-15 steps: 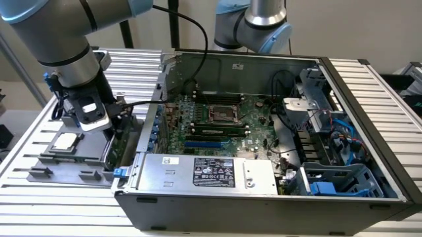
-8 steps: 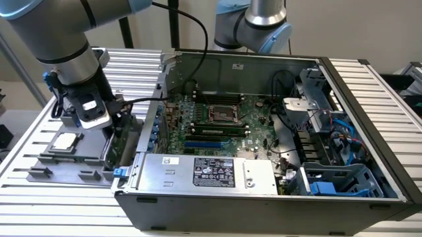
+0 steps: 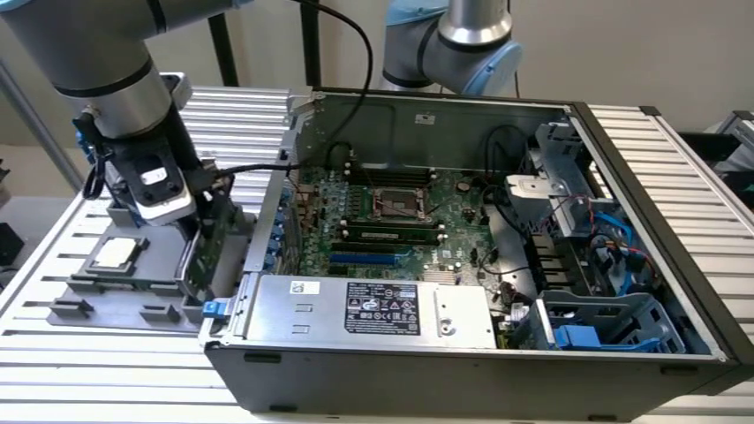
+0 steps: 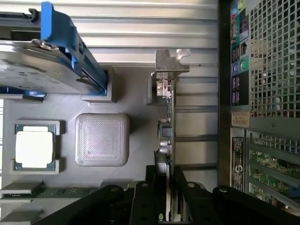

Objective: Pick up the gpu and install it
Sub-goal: 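Pick up the gpu and move the gpu toward the slot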

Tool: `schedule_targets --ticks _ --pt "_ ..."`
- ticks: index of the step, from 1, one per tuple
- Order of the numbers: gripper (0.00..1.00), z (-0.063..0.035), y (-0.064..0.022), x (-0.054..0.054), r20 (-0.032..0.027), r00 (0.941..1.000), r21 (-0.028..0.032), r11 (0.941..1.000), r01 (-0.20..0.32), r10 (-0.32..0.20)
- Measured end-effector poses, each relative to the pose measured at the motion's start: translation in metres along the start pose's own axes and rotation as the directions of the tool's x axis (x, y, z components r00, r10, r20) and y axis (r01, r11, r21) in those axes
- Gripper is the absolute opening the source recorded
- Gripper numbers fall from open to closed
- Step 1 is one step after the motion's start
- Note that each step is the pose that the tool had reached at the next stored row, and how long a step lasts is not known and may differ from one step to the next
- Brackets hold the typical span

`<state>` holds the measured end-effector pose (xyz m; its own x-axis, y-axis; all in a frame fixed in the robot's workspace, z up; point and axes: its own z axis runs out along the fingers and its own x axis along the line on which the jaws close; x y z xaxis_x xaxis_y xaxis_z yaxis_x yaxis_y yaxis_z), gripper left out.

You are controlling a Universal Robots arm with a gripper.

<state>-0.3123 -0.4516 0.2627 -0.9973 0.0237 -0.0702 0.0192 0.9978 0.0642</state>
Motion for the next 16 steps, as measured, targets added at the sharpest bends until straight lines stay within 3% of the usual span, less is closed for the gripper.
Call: schedule_targets --ticks 9,16 --pt "0.00 -0.0353 0.0013 -0.005 -0.0105 0.9999 -0.0009 1.0000 0.000 0.000" --pt "0.00 -0.0667 0.0012 -0.013 -0.0130 0.9999 -0.0011 1.0000 -0.001 0.001"
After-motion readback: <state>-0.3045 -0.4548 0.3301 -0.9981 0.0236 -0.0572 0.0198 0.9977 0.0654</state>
